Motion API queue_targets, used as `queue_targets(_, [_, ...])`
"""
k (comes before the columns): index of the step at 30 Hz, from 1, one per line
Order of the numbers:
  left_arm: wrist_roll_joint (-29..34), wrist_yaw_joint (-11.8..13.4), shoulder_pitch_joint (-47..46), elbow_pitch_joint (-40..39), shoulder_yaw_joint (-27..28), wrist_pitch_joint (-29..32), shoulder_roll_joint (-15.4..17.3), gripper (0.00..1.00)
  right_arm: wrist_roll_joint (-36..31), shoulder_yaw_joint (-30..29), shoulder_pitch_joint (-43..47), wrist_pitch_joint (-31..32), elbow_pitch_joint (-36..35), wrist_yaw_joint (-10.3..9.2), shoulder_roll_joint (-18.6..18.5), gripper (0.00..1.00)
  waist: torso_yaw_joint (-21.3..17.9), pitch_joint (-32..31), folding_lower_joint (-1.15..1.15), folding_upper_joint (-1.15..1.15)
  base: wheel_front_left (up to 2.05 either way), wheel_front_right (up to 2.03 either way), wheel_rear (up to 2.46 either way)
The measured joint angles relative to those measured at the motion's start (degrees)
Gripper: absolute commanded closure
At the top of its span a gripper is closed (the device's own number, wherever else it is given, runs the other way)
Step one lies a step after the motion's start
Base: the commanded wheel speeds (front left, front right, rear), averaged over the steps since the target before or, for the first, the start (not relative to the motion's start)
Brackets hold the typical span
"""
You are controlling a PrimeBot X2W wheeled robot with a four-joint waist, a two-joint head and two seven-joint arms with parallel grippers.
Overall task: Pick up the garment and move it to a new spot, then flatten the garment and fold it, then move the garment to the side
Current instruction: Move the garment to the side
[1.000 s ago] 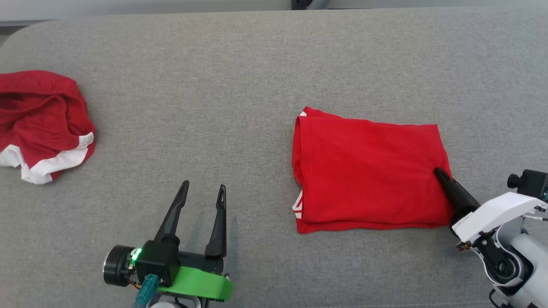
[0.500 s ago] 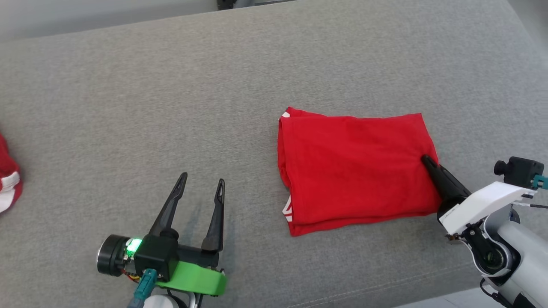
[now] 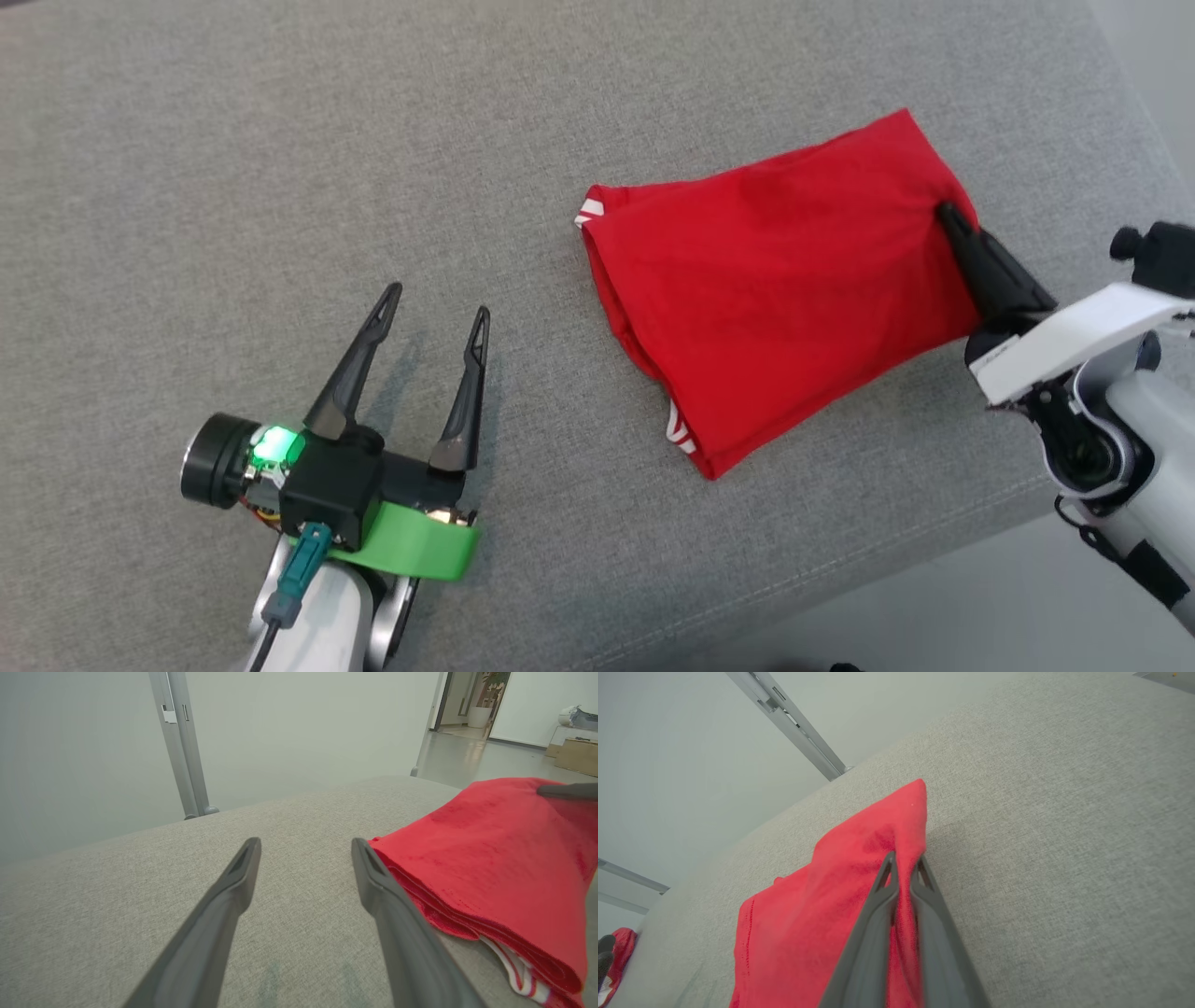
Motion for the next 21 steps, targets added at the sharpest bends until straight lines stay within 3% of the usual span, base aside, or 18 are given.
queue_targets(9, [2.1, -0.54, -6.63, -4.74, -1.05, 0.0, 1.42, 0.0, -2.79, -3.66, -10.29, 0.0, 1.42, 0.0, -3.57, 1.0, -1.63, 9.41, 0.01, 0.0, 0.0, 0.0, 0.0])
queue_targets(21, [3.03, -0.09, -8.7, -9.6, -0.36, 0.29, 3.69, 0.0, -6.02, -14.6, -12.43, 0.0, 5.14, 0.0, -7.38, 1.0, -1.76, 16.58, 0.0, 0.0, 0.0, 0.0, 0.0])
